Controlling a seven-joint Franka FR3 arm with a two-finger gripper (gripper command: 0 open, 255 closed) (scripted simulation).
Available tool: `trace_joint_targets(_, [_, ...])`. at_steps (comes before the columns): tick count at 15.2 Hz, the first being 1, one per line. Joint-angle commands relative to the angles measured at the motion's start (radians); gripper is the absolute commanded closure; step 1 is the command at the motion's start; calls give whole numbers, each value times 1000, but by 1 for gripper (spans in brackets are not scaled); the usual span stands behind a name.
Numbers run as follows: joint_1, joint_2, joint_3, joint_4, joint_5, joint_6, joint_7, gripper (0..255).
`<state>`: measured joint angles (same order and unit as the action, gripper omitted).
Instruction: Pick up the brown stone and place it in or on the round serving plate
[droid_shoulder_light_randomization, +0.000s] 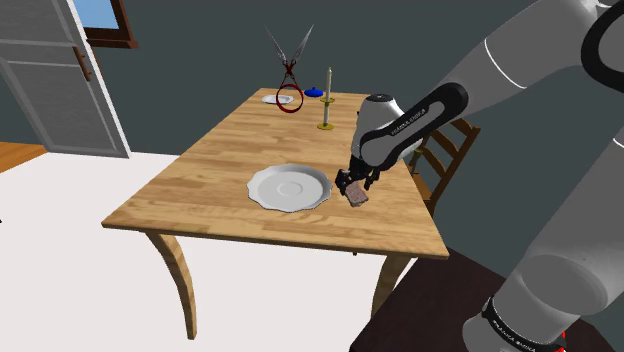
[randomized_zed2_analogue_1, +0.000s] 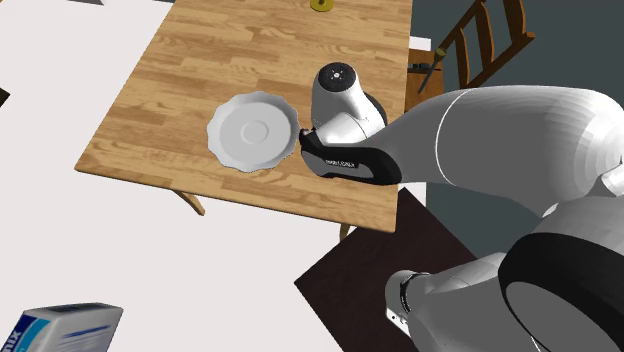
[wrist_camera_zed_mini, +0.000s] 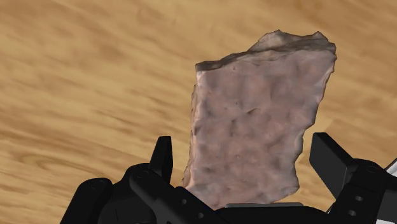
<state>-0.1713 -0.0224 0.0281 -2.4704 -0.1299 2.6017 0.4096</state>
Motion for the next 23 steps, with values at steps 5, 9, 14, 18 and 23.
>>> trace_joint_targets(5, [0,0,0,0,0,0,0,255])
trace_joint_targets(9, [0,0,0,0,0,0,0,255])
trace_joint_targets(14, [2,-42,1,15,13,-57,-12,255])
trace_joint_targets(18, [4,-81,1,34,23,-114,-22,255])
trace_joint_targets(23, [6,-124,0,63,33,-185,-33,255])
